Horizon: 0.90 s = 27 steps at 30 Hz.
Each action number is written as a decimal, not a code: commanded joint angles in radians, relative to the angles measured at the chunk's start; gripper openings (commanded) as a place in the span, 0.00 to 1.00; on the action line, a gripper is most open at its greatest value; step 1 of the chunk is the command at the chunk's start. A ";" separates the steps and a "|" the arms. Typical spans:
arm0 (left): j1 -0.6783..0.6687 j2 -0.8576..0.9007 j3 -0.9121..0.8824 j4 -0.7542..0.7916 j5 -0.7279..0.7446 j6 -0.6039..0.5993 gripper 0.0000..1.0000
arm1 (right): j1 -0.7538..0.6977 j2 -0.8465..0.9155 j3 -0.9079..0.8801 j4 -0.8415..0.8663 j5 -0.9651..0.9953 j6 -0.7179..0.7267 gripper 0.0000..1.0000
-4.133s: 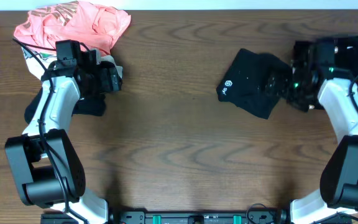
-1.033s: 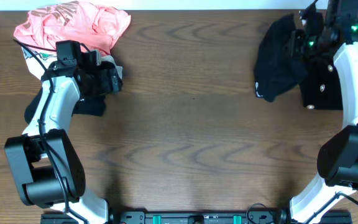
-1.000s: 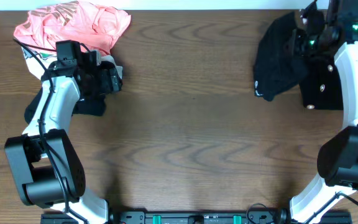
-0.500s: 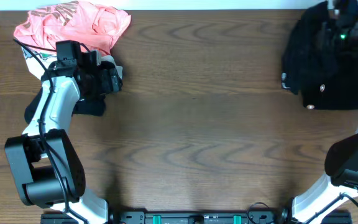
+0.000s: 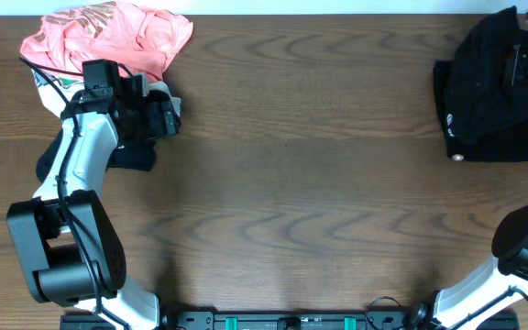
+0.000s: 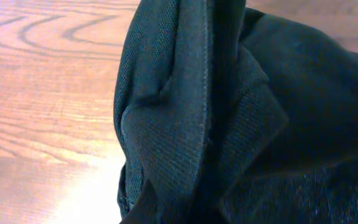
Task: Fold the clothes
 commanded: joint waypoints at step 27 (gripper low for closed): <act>0.002 0.005 -0.001 -0.017 -0.009 0.006 0.95 | -0.181 0.198 0.029 0.114 -0.023 -0.136 0.01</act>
